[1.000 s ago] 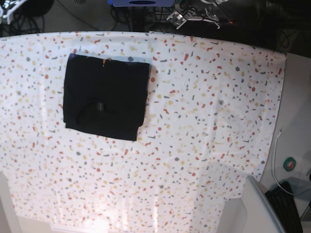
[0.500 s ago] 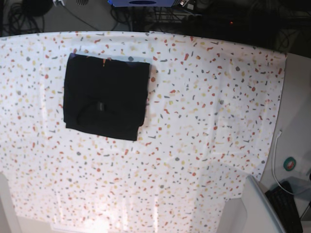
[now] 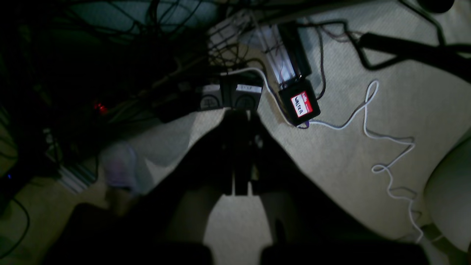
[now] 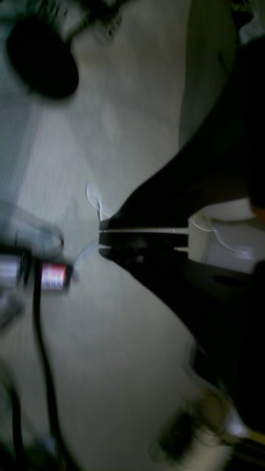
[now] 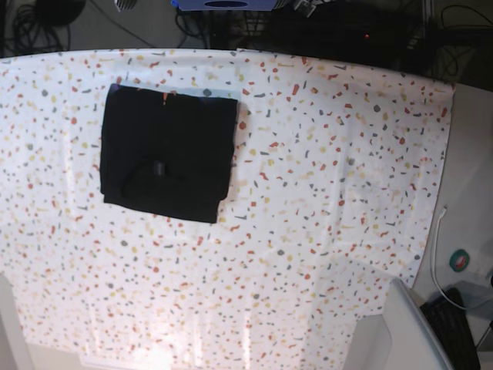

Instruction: Layout the t-shirt on the table in an organized manner, then fold the t-shirt properly

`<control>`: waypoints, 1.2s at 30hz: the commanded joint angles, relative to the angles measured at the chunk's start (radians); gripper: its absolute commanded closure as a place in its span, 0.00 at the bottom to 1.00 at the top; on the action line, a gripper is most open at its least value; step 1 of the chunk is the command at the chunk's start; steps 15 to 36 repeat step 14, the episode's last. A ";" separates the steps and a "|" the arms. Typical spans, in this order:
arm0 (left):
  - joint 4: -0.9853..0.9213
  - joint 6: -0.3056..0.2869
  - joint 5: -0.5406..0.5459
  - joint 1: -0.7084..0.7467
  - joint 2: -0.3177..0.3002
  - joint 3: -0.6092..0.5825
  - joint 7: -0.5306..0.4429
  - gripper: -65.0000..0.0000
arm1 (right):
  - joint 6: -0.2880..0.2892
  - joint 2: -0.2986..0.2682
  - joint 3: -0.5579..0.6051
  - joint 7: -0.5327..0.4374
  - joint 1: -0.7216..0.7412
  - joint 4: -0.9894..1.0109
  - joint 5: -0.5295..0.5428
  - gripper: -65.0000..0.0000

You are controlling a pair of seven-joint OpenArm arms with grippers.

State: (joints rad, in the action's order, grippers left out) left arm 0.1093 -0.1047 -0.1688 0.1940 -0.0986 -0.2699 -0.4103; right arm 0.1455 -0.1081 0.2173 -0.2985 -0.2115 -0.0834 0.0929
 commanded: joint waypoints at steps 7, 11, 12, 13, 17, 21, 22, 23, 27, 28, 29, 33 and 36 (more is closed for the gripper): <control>0.013 0.162 0.053 0.005 -0.013 -0.006 -0.011 1.00 | 0.004 0.046 0.000 -0.051 -0.004 -0.002 0.000 1.00; 0.011 0.217 0.081 -0.003 -0.020 -0.004 -0.005 1.00 | 0.004 0.054 0.008 -0.055 -0.004 -0.002 -0.003 1.00; 0.008 0.217 0.084 -0.004 -0.023 -0.002 -0.003 1.00 | 0.004 0.054 0.008 -0.055 -0.004 -0.002 -0.005 1.00; 0.008 0.217 0.084 -0.004 -0.031 -0.002 -0.006 1.00 | 0.004 0.054 0.008 -0.055 -0.001 -0.002 -0.005 1.00; 0.008 0.217 0.084 -0.004 -0.031 -0.002 -0.006 1.00 | 0.004 0.054 0.009 -0.055 0.001 -0.002 -0.005 1.00; 0.008 0.217 0.084 -0.004 -0.031 -0.002 -0.006 1.00 | 0.004 0.054 0.009 -0.055 0.001 -0.002 -0.005 1.00; 0.008 0.217 0.084 -0.004 -0.031 -0.002 -0.006 1.00 | 0.004 0.054 0.009 -0.055 0.001 -0.002 -0.005 1.00; 0.008 0.217 0.084 -0.004 -0.031 -0.002 -0.006 1.00 | 0.004 0.054 0.009 -0.055 0.001 -0.002 -0.005 1.00; 0.008 0.217 0.084 -0.004 -0.031 -0.002 -0.006 1.00 | 0.004 0.054 0.009 -0.055 0.001 -0.002 -0.005 1.00; 0.008 0.217 0.084 -0.004 -0.031 -0.002 -0.006 1.00 | 0.004 0.054 0.009 -0.055 0.001 -0.002 -0.005 1.00; 0.008 0.217 0.084 -0.004 -0.031 -0.002 -0.006 1.00 | 0.004 0.054 0.009 -0.055 0.001 -0.002 -0.005 1.00; 0.008 0.217 0.084 -0.004 -0.031 -0.002 -0.006 1.00 | 0.004 0.054 0.009 -0.055 0.001 -0.002 -0.005 1.00; 0.008 0.217 0.084 -0.004 -0.031 -0.002 -0.006 1.00 | 0.004 0.054 0.009 -0.055 0.001 -0.002 -0.005 1.00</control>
